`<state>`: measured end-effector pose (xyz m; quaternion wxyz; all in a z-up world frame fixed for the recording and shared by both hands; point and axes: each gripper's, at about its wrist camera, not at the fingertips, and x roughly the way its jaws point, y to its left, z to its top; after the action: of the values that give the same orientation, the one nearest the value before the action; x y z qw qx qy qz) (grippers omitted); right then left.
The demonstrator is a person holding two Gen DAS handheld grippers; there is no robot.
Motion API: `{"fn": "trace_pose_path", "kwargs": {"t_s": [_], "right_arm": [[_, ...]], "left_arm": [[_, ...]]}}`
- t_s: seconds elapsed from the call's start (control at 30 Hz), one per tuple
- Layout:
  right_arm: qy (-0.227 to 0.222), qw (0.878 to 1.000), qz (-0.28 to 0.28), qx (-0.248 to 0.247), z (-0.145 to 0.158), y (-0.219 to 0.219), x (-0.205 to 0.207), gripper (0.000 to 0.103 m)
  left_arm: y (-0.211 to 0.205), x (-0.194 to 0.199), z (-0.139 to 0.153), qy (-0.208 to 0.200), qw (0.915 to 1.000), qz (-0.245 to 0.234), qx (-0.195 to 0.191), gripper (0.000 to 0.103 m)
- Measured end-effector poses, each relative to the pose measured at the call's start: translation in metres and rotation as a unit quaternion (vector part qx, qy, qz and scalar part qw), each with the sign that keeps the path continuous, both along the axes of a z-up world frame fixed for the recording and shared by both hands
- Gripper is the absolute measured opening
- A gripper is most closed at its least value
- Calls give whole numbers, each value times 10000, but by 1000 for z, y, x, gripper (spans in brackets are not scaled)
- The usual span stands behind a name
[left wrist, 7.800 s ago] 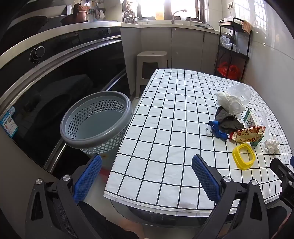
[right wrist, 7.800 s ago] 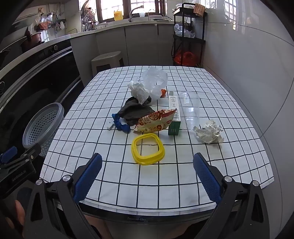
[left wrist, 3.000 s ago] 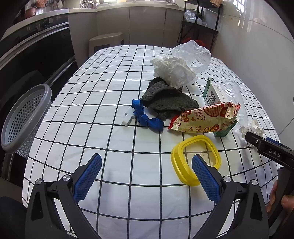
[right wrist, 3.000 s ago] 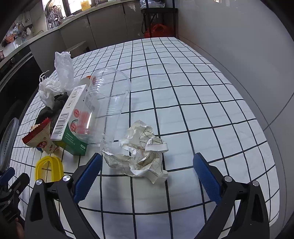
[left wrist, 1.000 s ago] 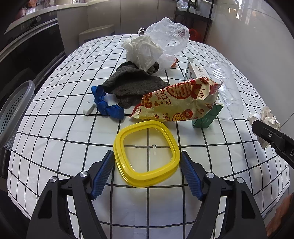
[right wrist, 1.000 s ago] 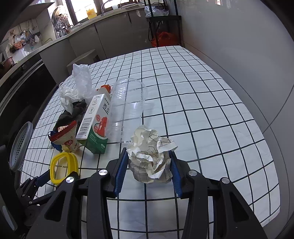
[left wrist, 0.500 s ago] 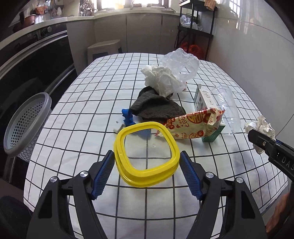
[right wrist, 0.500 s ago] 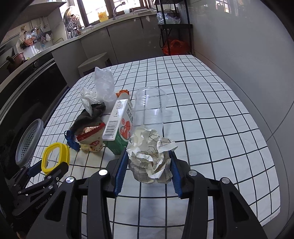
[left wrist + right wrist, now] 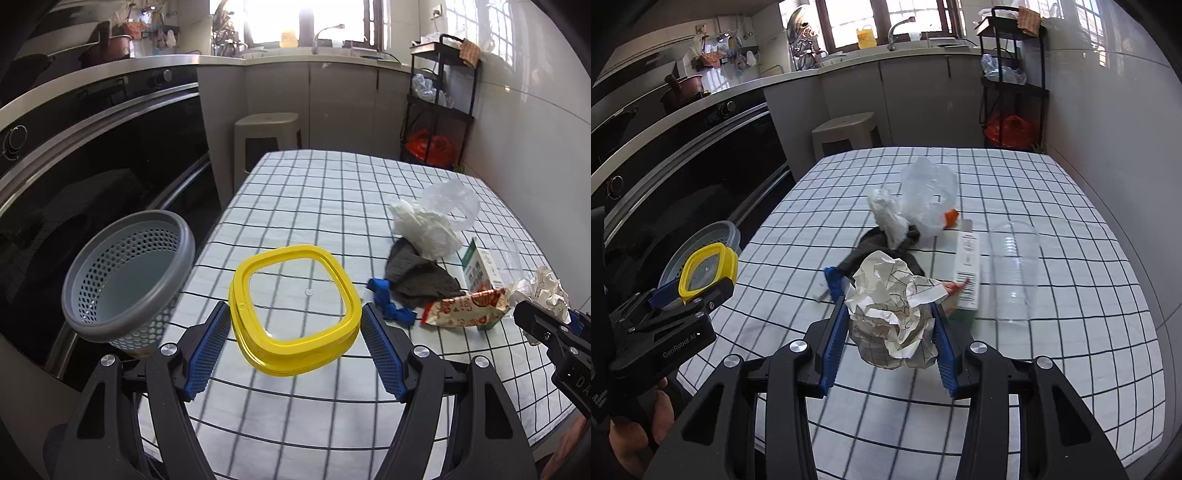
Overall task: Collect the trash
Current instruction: 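Carry the crumpled paper and yellow lid ring with both grippers over the grey wastebasket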
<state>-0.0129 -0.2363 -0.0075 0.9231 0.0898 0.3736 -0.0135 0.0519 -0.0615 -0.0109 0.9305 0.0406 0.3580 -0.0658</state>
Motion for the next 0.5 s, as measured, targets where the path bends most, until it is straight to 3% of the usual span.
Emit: {"fn": "trace_pose_path", "kwargs": {"t_s": [0.5], "right_arm": [[-41, 9891, 1455, 230, 6, 168, 104, 42]], "left_arm": [[164, 54, 14, -172, 9936, 1088, 265, 70]]}}
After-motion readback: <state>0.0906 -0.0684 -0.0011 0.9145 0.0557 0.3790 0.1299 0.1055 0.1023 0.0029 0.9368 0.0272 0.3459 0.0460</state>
